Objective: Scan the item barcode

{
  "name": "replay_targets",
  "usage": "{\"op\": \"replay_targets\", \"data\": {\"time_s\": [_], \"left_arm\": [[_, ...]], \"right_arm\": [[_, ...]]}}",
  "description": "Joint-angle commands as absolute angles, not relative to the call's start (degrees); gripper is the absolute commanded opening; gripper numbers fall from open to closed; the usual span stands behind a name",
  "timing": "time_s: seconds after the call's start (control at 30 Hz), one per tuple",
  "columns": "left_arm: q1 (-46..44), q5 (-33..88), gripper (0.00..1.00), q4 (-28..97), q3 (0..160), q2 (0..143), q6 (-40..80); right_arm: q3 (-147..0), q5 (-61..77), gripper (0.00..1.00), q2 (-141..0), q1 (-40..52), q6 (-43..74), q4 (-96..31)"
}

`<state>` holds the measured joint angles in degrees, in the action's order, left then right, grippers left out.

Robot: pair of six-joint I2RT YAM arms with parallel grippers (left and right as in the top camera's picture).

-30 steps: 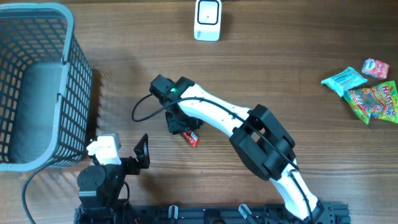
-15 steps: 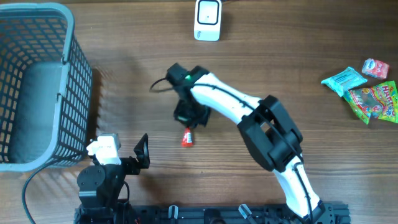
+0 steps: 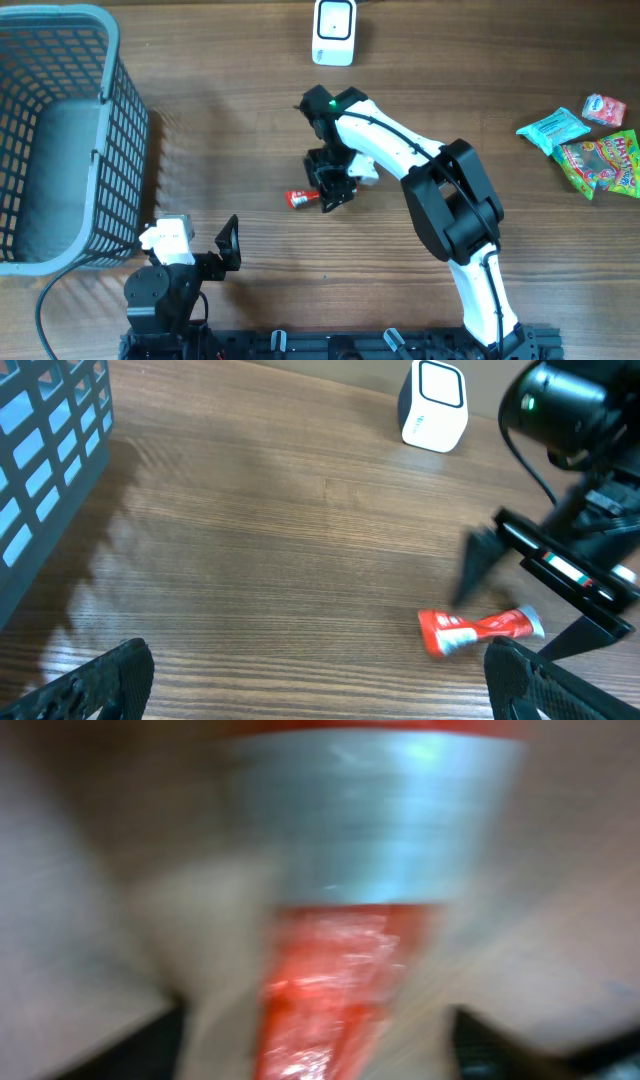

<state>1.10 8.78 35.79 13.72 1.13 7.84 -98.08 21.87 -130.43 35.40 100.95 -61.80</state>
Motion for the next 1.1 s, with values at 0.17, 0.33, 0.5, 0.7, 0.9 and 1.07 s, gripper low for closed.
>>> {"op": "replay_targets", "data": {"time_s": [0.17,0.33,0.5,0.7,0.9,1.07], "left_arm": [[0.84,8.23,1.00,35.48,13.76,0.78,7.97],[0.84,8.23,1.00,35.48,13.76,0.78,7.97],[0.86,8.25,1.00,35.48,13.76,0.78,7.94],[0.84,8.25,1.00,35.48,13.76,0.78,7.97],[0.84,8.25,1.00,35.48,13.76,0.78,7.94],[0.84,8.25,1.00,35.48,13.76,0.78,7.94]], "right_arm": [[-96.90,8.23,1.00,-133.91,34.94,91.72,-61.01],[-96.47,6.66,0.88,-133.93,34.96,97.80,-64.62],[-92.12,9.26,0.07,-133.93,35.07,96.66,-60.75],[-90.52,12.91,0.04,-132.77,34.61,91.57,-56.16],[-92.79,10.66,0.04,-118.83,31.62,100.68,-67.75],[-92.79,17.02,0.04,-107.55,31.38,106.94,-73.38]]}}
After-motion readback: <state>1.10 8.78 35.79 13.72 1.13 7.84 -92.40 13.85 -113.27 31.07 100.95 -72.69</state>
